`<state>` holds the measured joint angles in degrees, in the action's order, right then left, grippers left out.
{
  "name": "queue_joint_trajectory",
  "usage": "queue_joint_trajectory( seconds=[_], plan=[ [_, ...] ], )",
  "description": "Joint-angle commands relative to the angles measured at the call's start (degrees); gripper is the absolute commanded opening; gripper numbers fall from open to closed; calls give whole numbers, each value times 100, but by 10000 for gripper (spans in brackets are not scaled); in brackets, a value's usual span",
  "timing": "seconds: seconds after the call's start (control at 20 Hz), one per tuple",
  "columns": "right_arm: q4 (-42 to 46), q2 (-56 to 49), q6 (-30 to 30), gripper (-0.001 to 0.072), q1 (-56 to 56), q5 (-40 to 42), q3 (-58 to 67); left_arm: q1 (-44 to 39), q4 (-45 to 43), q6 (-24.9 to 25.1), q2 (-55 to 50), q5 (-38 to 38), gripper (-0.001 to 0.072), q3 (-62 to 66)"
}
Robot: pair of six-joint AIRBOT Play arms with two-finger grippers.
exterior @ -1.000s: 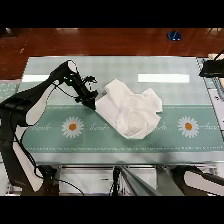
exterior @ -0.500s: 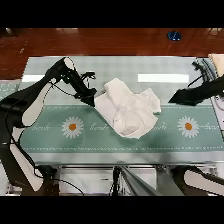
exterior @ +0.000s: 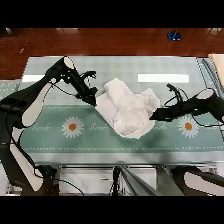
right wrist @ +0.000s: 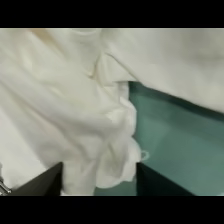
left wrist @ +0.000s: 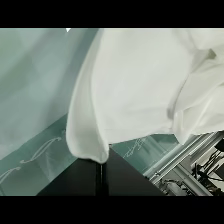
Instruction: Fold the shirts.
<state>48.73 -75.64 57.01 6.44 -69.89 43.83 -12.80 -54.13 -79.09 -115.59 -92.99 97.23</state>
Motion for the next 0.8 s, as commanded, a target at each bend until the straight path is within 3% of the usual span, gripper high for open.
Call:
queue_joint_trajectory(
  seconds=[0.0, 0.05, 0.35, 0.55, 0.75],
  plan=[
    [-326, -15, -68, 203, -627, 704, -181, 4, 17, 48, 2, -7, 21, 4],
    [-389, 0, -59, 17, -756, 831, -168, 4, 17, 68, 2, -7, 21, 4],
    [-691, 1270, 144, 20, -297, 468, 664, 343, 17, 332, 610, -173, 16, 529],
    [-697, 2472, 601, 20, 133, 664, 1996, 691, 20, 319, 1878, 63, 17, 1403],
    [-470, 2975, 1379, 20, 201, 772, 3217, 789, 17, 317, 3495, 557, 17, 1934]
  ],
)
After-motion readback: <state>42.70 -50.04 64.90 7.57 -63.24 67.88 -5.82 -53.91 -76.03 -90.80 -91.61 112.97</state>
